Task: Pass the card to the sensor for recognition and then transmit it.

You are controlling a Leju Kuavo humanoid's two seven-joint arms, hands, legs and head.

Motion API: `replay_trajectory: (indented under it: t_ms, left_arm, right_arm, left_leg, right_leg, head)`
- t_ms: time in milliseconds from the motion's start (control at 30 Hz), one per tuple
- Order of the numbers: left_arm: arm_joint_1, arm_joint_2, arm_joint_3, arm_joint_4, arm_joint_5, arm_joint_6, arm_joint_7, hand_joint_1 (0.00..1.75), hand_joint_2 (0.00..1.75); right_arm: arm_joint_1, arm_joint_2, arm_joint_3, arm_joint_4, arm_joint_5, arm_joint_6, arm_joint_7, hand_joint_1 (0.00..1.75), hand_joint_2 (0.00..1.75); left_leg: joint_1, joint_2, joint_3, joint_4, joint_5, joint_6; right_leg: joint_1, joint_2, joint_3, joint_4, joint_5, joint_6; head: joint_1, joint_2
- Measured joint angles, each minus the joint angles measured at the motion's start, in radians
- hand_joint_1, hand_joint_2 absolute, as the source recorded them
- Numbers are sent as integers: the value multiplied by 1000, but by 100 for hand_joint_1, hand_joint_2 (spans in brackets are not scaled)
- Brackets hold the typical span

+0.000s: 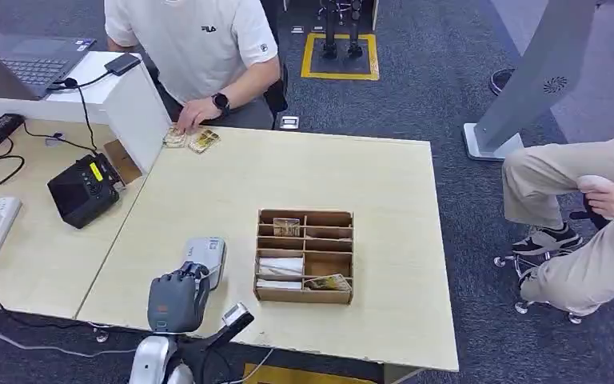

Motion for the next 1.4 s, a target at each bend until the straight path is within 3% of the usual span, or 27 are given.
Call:
replay_trajectory:
  t_ms: [300, 700, 967, 1400]
  left_arm:
    - [-12, 7, -58, 34, -2, 2, 61, 175, 175]
    - [-19, 10, -99, 76, 5, 2, 90, 175, 175]
    - [-26, 17, -138, 118, 8, 2, 150, 175, 175]
    - [-28, 25, -173, 163, 14, 2, 168, 175, 175]
  right_arm:
    - [0, -1, 0, 10, -4, 0, -3, 0, 175]
    - [0, -2, 0, 16, -5, 0, -3, 0, 175]
    - [0, -5, 0, 20, -4, 0, -4, 0, 175]
    - [2, -7, 0, 25, -3, 0, -4, 0, 175]
  left_leg:
    - [0, 0, 0, 0, 0, 0]
    - [0, 0, 1, 0, 0, 0]
    - [0, 0, 1, 0, 0, 0]
    - [0, 0, 1, 0, 0, 0]
  right_leg:
    - [0, 0, 1, 0, 0, 0]
    - [0, 0, 1, 0, 0, 0]
    - [0, -1, 2, 0, 0, 0]
    - [0, -1, 2, 0, 0, 0]
  head:
    - [0, 0]
    - [0, 0]
    - [0, 0]
    - [0, 0]
